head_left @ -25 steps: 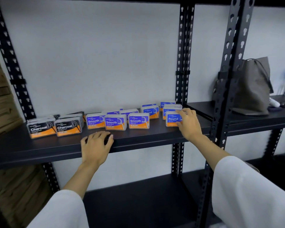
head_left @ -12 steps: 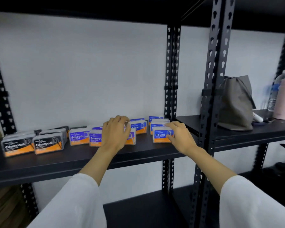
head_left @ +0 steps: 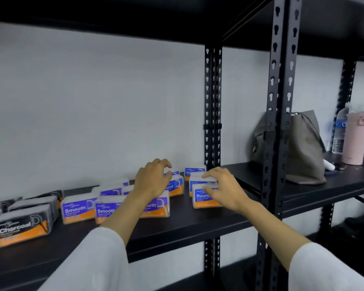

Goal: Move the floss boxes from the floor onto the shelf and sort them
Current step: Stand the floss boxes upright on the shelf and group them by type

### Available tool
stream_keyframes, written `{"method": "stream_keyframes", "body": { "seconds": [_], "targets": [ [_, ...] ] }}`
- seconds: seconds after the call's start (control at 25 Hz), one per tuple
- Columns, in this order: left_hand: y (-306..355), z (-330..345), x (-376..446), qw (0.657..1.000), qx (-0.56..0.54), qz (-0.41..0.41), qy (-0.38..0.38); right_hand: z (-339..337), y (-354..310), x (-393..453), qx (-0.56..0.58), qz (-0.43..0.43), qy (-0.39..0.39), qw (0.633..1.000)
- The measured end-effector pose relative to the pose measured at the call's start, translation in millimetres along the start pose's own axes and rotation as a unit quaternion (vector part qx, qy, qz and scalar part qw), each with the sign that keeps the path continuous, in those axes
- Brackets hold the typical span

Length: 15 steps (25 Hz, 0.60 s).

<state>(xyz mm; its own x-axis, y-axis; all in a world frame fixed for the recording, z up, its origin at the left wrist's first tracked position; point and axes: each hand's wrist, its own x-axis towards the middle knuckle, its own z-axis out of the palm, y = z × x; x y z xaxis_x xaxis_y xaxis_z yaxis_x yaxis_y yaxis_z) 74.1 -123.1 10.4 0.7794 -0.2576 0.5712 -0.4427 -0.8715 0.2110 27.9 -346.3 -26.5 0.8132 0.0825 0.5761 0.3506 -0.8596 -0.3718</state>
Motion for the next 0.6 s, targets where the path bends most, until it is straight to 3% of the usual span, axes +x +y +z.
{"method": "stream_keyframes", "body": {
  "seconds": [0.32,0.6],
  "targets": [
    [-25,31,48,0.998,-0.034,-0.011,-0.06,15,21,66,0.068,0.021,0.011,0.997],
    [-63,56,100,0.984,-0.083,-0.009,-0.155,29,71,134,0.064,0.076,-0.082,0.992]
  ]
}}
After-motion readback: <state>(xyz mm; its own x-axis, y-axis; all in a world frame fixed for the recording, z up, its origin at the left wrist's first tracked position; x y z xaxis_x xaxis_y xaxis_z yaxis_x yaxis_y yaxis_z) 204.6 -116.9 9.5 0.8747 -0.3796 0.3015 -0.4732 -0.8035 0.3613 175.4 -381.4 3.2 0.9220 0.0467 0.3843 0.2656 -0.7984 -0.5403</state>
